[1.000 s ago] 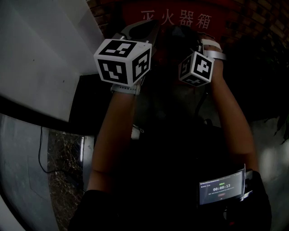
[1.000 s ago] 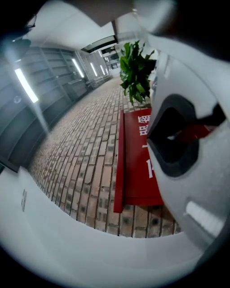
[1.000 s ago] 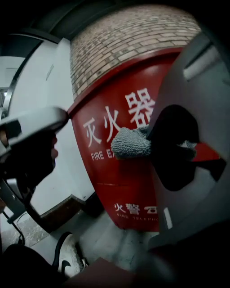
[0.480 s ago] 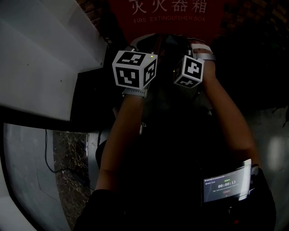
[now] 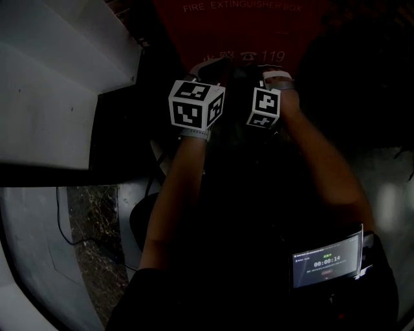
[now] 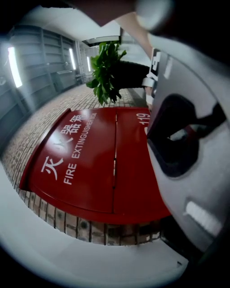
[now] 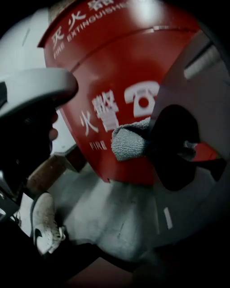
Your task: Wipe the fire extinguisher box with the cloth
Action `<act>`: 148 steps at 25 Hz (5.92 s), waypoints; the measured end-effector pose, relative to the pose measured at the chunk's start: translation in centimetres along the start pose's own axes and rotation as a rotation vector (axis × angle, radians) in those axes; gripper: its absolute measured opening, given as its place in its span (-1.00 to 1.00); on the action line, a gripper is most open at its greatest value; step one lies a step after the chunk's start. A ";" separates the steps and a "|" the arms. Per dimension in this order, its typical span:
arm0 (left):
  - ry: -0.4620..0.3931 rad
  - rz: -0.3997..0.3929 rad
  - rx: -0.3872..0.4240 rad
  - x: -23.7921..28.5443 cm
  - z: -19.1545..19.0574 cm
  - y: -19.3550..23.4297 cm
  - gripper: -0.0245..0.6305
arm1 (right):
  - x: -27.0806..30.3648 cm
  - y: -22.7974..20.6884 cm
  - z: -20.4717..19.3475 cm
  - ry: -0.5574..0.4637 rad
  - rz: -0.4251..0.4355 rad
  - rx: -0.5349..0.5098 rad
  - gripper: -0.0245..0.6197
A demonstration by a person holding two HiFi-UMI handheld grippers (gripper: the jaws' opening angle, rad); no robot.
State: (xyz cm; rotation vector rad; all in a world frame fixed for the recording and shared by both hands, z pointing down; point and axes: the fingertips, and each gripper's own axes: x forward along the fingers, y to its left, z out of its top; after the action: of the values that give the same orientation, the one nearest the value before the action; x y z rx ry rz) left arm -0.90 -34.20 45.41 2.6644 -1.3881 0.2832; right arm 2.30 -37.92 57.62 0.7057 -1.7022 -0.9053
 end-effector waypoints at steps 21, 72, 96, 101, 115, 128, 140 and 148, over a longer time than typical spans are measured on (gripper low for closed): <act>-0.022 0.020 -0.012 -0.7 -0.6 0.3 -0.93 | 0.3 3.6 2.4 -0.045 0.093 0.056 -0.83; -0.251 -0.142 0.152 -0.4 24.1 -14.4 -0.92 | -11.7 -16.7 -3.2 -0.053 -0.369 0.109 -0.84; -0.058 0.110 -0.026 3.8 1.4 -6.2 -0.92 | -2.2 0.2 -6.7 0.016 0.001 -0.012 -0.84; -0.032 0.107 -0.062 4.1 -1.1 -5.6 -0.92 | 0.4 4.6 -7.5 0.067 0.125 -0.096 -0.84; -0.024 0.062 -0.066 2.1 4.7 -8.6 -0.92 | -7.3 -4.0 -7.5 -0.078 -0.067 0.197 -0.84; -0.213 0.057 0.017 3.0 20.6 -13.8 -0.92 | -22.8 -30.0 -8.5 -0.057 -0.667 0.142 -0.84; -0.208 0.080 0.048 3.2 19.1 -14.2 -0.92 | -20.2 -27.8 -8.8 0.003 -0.571 0.007 -0.84; -0.158 0.134 0.033 3.2 13.4 -11.1 -0.92 | -16.5 -22.0 -9.6 0.009 -0.474 0.026 -0.84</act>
State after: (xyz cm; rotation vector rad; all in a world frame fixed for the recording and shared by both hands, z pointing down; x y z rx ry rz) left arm 11.43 -33.01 32.76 2.6756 -1.6257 0.1104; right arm 16.89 -38.75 32.44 1.1579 -1.5656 -1.2017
